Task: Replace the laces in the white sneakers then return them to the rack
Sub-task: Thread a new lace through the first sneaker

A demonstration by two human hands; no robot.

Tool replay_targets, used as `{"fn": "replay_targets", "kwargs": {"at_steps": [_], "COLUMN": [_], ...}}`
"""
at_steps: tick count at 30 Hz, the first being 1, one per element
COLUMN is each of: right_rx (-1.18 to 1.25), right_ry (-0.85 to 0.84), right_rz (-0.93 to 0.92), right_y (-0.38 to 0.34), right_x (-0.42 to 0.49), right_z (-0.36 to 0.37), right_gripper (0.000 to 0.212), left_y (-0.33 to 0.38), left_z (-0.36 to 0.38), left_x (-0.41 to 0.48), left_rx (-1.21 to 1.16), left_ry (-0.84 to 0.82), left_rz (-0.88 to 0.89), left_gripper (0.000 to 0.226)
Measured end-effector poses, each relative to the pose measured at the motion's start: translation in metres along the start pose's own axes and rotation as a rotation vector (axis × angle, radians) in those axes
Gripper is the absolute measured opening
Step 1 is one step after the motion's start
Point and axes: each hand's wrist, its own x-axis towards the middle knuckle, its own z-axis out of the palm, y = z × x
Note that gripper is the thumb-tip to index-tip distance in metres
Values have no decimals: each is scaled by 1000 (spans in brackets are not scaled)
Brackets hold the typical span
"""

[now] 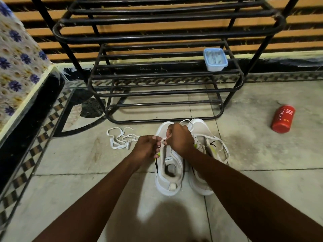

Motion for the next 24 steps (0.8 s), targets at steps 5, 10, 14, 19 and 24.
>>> {"fn": "replay_targets", "kwargs": {"at_steps": [5, 10, 14, 19, 24], "right_rx": [-57, -12, 23, -97, -168], "right_ry": [-6, -12, -7, 125, 324], "right_rz": [-83, -111, -132, -149, -222], "right_y": [-1, -3, -3, -7, 4], "right_x": [-5, -8, -18, -57, -90], "right_z": [-3, -12, -14, -4, 13], "right_gripper": [21, 36, 37, 38, 17], "left_y": [-5, 1, 4, 4, 4], "left_z": [6, 12, 17, 14, -3], "left_x": [18, 20, 21, 23, 24], "left_rx": [345, 594, 853, 829, 351], "left_ry": [112, 219, 170, 151, 53], "left_rz": [154, 213, 253, 251, 185], "left_gripper": [17, 11, 11, 7, 26]}}
